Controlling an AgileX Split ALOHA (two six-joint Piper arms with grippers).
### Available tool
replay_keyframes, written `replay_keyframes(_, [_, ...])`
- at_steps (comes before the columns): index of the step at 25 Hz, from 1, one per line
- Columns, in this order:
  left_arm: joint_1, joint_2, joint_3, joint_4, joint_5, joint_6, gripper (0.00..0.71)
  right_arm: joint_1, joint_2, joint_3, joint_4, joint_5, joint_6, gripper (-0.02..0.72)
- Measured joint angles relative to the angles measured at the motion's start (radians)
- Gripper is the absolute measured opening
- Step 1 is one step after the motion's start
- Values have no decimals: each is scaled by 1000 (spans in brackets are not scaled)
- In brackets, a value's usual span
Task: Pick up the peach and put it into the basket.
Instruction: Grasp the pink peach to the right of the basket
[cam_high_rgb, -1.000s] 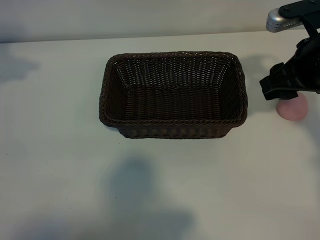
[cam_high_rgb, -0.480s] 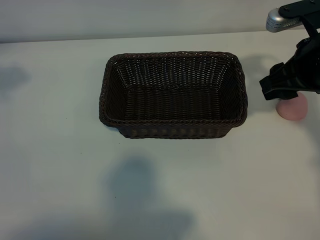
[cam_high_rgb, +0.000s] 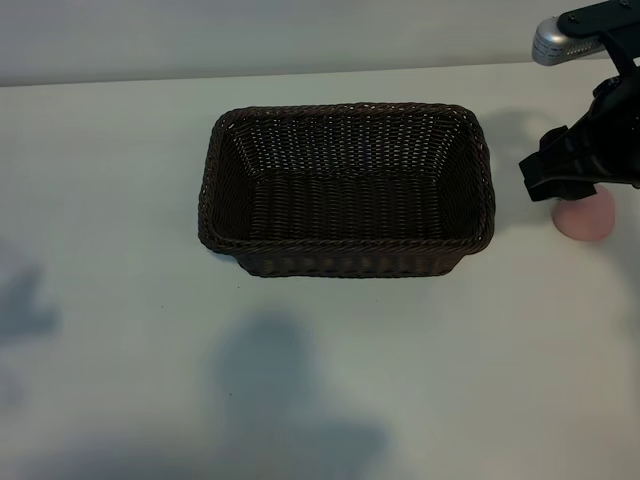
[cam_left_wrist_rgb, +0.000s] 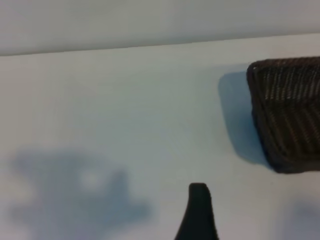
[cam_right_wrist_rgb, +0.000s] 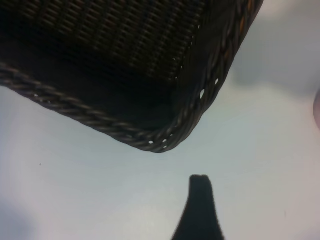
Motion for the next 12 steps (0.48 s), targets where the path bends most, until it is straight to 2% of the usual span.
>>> replay_keyframes(3, [-5, -121, 117, 41, -9, 1, 590, 0, 0, 0, 5, 0, 0, 560])
replay_keyframes(7, [-50, -218, 288, 68, -26, 1, 589, 0, 0, 0, 13, 0, 0, 560])
replay_keyframes(12, [-87, -350, 426, 80, -21, -20, 589, 0, 0, 0, 14, 1, 0, 560])
